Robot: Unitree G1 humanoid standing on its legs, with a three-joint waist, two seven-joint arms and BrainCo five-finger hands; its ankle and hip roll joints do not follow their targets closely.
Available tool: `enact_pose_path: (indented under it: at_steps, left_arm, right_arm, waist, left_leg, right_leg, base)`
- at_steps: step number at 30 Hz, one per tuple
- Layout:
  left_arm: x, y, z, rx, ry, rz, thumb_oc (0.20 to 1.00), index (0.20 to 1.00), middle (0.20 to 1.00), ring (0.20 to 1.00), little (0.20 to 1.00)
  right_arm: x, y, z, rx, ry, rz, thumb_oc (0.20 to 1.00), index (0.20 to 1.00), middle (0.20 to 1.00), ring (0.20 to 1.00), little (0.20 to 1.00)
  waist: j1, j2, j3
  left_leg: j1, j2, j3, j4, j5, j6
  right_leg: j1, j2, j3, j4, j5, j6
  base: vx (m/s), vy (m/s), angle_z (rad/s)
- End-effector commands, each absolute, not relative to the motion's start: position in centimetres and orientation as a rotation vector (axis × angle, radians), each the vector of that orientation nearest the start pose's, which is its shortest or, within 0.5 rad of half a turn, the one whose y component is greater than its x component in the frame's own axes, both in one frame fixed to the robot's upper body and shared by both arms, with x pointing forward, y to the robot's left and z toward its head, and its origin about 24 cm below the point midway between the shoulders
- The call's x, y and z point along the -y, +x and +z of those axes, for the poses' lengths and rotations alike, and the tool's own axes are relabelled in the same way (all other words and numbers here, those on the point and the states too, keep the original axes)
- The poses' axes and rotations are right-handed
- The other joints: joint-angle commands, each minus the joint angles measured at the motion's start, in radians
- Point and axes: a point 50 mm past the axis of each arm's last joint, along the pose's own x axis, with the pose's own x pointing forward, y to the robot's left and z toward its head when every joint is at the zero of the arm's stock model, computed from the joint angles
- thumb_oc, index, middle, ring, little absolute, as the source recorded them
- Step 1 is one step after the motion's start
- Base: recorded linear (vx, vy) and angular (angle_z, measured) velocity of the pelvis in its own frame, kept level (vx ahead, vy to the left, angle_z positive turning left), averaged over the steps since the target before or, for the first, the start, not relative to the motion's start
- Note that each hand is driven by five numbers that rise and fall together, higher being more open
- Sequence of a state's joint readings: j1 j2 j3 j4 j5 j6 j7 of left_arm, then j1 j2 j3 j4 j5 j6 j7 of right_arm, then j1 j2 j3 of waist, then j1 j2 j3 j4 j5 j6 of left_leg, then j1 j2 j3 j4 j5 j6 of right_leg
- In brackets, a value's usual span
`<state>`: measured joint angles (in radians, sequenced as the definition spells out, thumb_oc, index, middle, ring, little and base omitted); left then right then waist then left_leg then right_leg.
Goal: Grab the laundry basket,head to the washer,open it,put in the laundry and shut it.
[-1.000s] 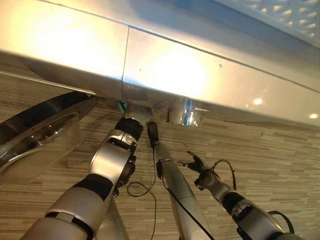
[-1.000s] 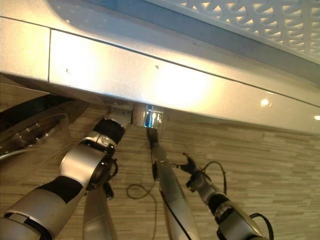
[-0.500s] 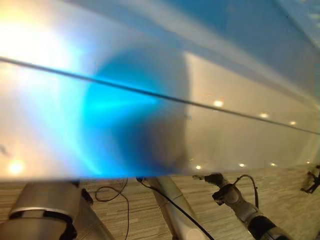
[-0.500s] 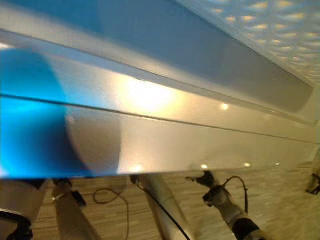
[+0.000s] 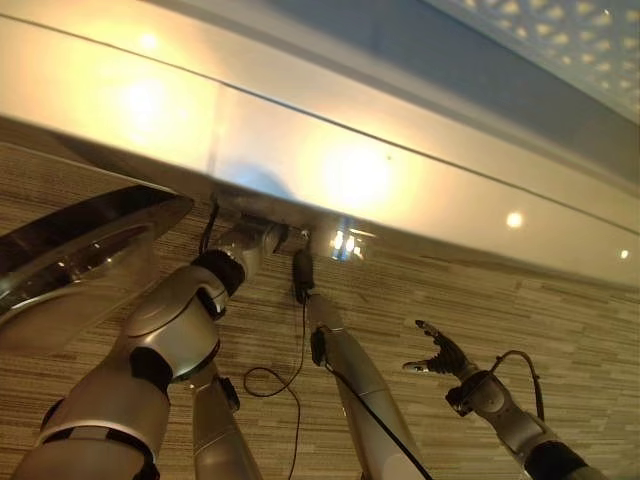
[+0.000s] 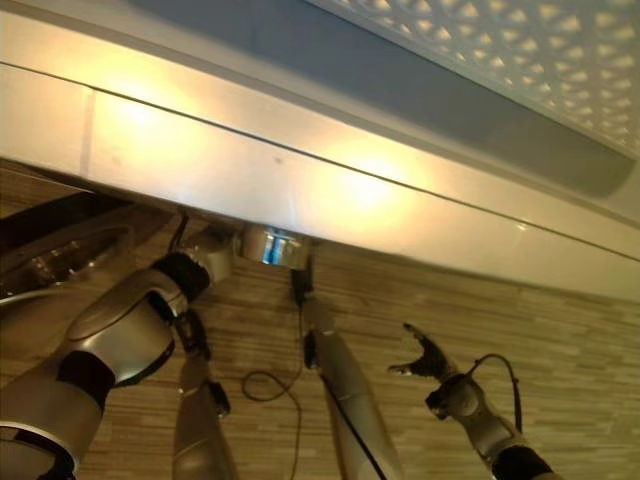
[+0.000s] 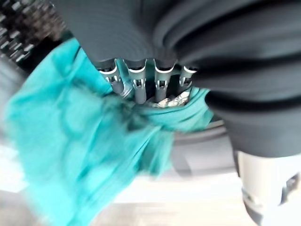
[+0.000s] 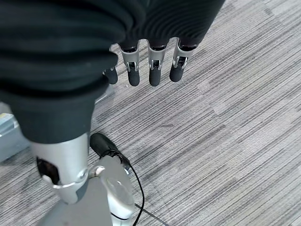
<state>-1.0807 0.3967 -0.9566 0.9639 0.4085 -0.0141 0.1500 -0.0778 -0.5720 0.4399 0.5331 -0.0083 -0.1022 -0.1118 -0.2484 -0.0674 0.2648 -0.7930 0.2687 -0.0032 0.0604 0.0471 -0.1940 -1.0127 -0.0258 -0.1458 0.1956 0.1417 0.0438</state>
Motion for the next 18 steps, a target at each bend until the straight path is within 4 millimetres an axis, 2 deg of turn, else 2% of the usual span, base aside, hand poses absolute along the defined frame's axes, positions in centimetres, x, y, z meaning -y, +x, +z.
enact_pose_path:
  at_steps: [1, 4, 7, 9, 10, 15, 16, 18]
  left_arm:
    - [-12.3, 39.8, 13.8, 0.288, 1.44, -0.295, 1.0, 1.0, 1.0, 1.0, 1.0]
    - [-13.4, 38.3, 11.5, 0.251, 1.385, -0.355, 1.0, 1.0, 1.0, 1.0, 1.0]
    - [-14.0, 37.2, 10.7, 0.257, 1.32, -0.376, 1.0, 1.0, 1.0, 1.0, 1.0]
    - [-14.6, 35.5, 9.5, 0.258, 1.221, -0.418, 1.0, 1.0, 1.0, 1.0, 1.0]
    - [-14.9, 34.1, 8.1, 0.263, 1.168, -0.45, 1.0, 1.0, 1.0, 1.0, 1.0]
    - [-13.4, 31.7, 6.4, 0.25, 1.014, -0.507, 1.0, 1.0, 1.0, 1.0, 1.0]
    - [-13.8, 30.9, 5.9, 0.224, 0.942, -0.489, 1.0, 1.0, 1.0, 1.0, 1.0]
    - [-14.1, 30.4, 5.5, 0.206, 0.912, -0.482, 1.0, 1.0, 1.0, 1.0, 1.0]
  right_arm:
    - [24.6, 22.7, -4.0, -0.401, -0.712, 0.123, 1.0, 1.0, 1.0, 1.0, 1.0]
    - [24.6, 22.4, -4.2, -0.414, -0.714, 0.134, 1.0, 1.0, 1.0, 1.0, 1.0]
    - [24.7, 22.2, -4.4, -0.425, -0.709, 0.129, 1.0, 1.0, 1.0, 1.0, 1.0]
    - [24.9, 22.0, -4.7, -0.441, -0.705, 0.125, 1.0, 1.0, 1.0, 1.0, 1.0]
    - [24.7, 21.7, -5.1, -0.453, -0.703, 0.136, 1.0, 1.0, 1.0, 1.0, 1.0]
    - [24.1, 21.4, -6.2, -0.489, -0.679, 0.143, 1.0, 1.0, 1.0, 1.0, 1.0]
    - [24.2, 21.1, -7.0, -0.538, -0.671, 0.13, 1.0, 1.0, 1.0, 1.0, 1.0]
    - [24.2, 20.9, -7.4, -0.561, -0.673, 0.134, 1.0, 1.0, 1.0, 1.0, 1.0]
  waist:
    - [-0.002, -0.003, 0.049]
    - [0.012, 0.003, 0.047]
    - [0.026, 0.01, 0.046]
    - [0.042, 0.015, 0.043]
    - [0.054, 0.016, 0.034]
    - [0.082, 0.022, 0.026]
    - [0.103, 0.028, 0.018]
    - [0.109, 0.03, 0.02]
  left_leg:
    - [0.06, -0.007, -0.031, 0.107, -0.099, 0.036]
    - [0.084, -0.025, -0.035, 0.098, -0.101, 0.045]
    - [0.103, -0.037, -0.036, 0.09, -0.102, 0.051]
    - [0.131, -0.052, -0.034, 0.082, -0.103, 0.053]
    - [0.156, -0.064, -0.036, 0.076, -0.105, 0.056]
    - [0.227, -0.083, -0.041, 0.058, -0.108, 0.064]
    - [0.265, -0.094, -0.046, 0.051, -0.11, 0.066]
    - [0.294, -0.098, -0.046, 0.046, -0.112, 0.067]
  right_leg:
    - [0.037, -0.046, 0.039, 0.082, -0.113, 0.109]
    - [0.076, -0.06, 0.035, 0.064, -0.109, 0.113]
    - [0.105, -0.07, 0.032, 0.052, -0.105, 0.114]
    - [0.147, -0.079, 0.031, 0.035, -0.1, 0.115]
    - [0.184, -0.084, 0.03, 0.017, -0.096, 0.116]
    - [0.278, -0.097, 0.014, -0.013, -0.092, 0.119]
    - [0.327, -0.105, 0.005, -0.021, -0.095, 0.122]
    - [0.355, -0.109, -0.002, -0.02, -0.098, 0.122]
  base:
    - [-0.04, 0.078, 0.09]
    - [0.02, 0.102, 0.06]
    - [0.01, 0.106, 0.17]
    - [0.03, 0.126, 0.18]
    - [0.04, 0.136, 0.15]
    - [0.03, 0.084, 0.06]
    - [0.06, 0.133, 0.07]
    - [0.06, 0.101, 0.04]
